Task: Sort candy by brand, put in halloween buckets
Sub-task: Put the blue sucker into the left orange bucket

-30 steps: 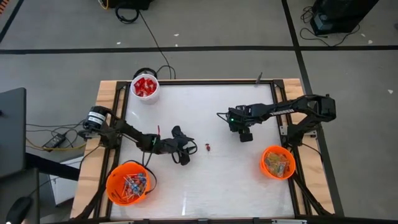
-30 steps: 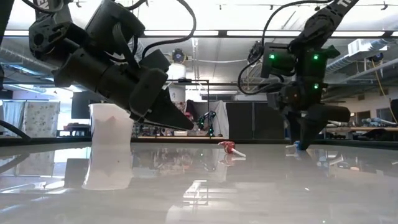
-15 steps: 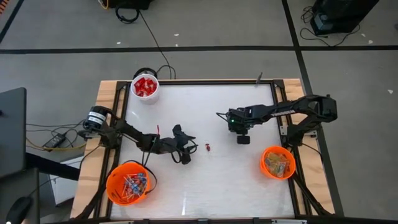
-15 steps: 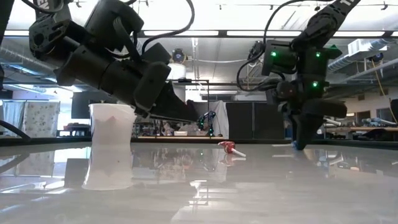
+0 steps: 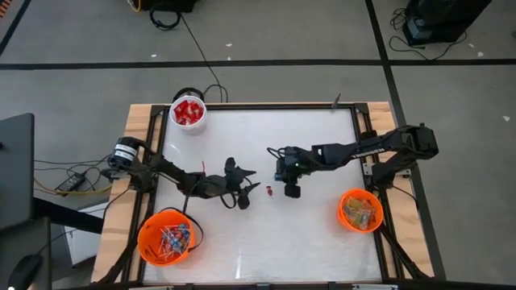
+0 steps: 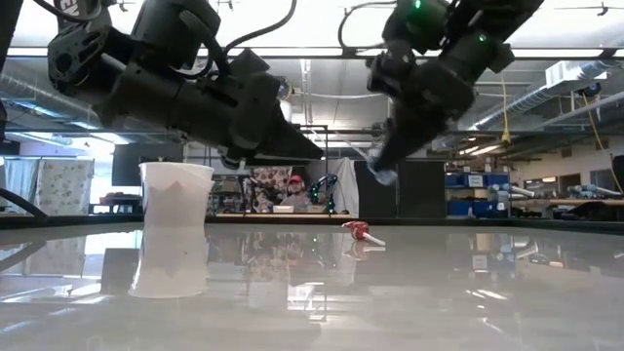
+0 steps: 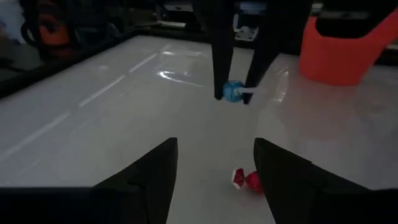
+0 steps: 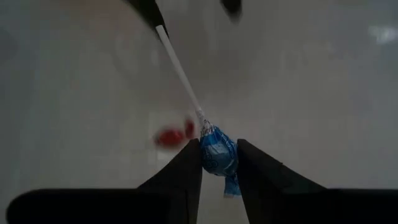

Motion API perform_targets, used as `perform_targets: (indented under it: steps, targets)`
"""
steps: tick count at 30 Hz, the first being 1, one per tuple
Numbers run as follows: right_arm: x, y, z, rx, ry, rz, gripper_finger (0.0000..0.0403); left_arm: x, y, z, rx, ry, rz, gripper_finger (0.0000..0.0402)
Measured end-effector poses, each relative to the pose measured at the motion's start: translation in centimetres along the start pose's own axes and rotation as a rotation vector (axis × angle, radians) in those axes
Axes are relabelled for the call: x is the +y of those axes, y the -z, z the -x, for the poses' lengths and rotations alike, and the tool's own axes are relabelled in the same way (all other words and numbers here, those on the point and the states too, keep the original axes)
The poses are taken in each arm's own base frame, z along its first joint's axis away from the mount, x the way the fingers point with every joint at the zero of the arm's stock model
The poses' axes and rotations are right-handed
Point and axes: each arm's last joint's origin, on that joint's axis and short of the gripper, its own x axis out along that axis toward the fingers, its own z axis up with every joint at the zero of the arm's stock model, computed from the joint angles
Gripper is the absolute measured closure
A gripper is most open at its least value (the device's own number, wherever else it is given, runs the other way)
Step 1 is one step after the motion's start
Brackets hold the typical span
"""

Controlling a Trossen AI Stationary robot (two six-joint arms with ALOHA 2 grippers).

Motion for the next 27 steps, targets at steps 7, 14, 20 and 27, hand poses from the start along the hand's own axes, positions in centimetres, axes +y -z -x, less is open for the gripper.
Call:
perform_targets:
  steps: [7,14,20,27]
  targets:
    - [1.6,-1.1,0.1,-0.122,-0.037,-0.04,0.0303,-0.3,-1.0,0.0,-0.086,0.058,0.001,0.0183]
    - [2.0,-1.2,0.1,-0.129,-0.026,-0.047,0.0303,-0.7,-1.7,0.2,-0.157,0.16,-0.07,0.0186]
    - [2.0,-1.3,0.1,-0.147,-0.027,-0.047,0.0303,-0.7,-1.8,0.2,-0.162,0.164,-0.069,0.0245]
    - [2.0,-1.4,0.1,-0.152,-0.029,-0.047,0.0303,-0.7,-1.9,0.2,-0.17,0.164,-0.064,0.0382]
